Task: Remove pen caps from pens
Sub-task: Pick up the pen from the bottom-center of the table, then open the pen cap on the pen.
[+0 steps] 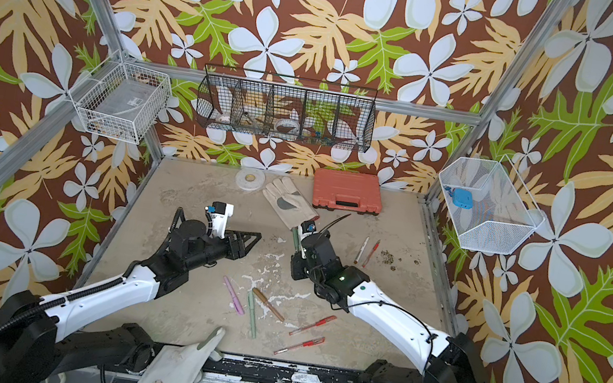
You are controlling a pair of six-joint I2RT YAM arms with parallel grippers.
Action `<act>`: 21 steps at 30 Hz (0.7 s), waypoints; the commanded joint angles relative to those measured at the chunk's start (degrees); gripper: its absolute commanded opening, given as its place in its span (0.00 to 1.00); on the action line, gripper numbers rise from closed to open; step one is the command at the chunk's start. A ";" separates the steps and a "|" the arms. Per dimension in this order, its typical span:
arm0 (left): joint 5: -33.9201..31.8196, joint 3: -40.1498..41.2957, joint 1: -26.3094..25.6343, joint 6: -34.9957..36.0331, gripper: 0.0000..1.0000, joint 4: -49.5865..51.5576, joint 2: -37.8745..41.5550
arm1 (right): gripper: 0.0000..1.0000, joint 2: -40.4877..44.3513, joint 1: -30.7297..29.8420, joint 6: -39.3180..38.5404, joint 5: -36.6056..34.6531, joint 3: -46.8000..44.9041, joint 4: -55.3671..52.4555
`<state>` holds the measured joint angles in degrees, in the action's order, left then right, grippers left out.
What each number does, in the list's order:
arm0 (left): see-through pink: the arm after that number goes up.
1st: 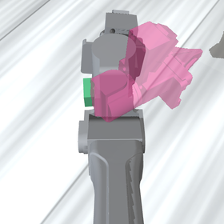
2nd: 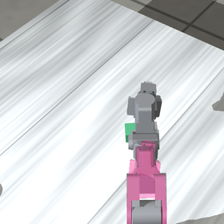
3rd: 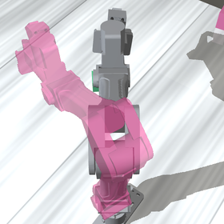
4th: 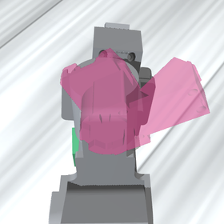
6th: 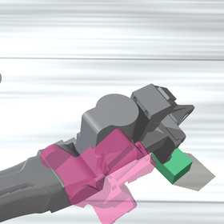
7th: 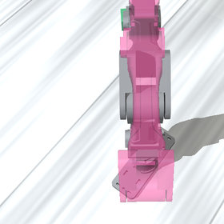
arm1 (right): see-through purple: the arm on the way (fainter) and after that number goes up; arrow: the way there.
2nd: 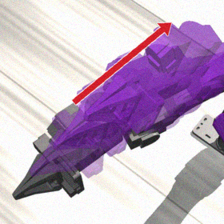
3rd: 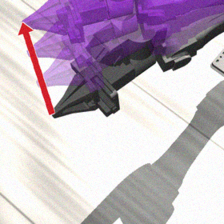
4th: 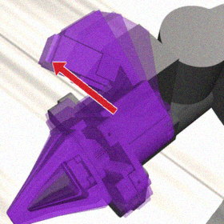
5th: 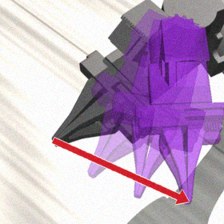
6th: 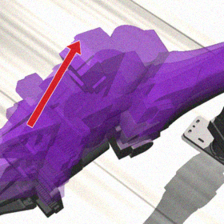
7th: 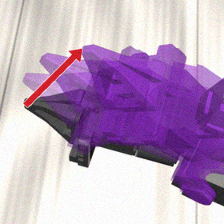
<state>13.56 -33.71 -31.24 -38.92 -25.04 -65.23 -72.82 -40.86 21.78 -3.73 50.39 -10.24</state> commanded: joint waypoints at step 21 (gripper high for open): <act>14.43 12.97 0.97 -0.42 0.58 -35.55 0.22 | 0.06 -0.05 2.46 -10.00 31.38 -11.14 30.04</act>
<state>26.61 -20.71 -30.37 -39.86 -57.82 -65.28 -72.86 -38.30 12.62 23.59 39.57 15.55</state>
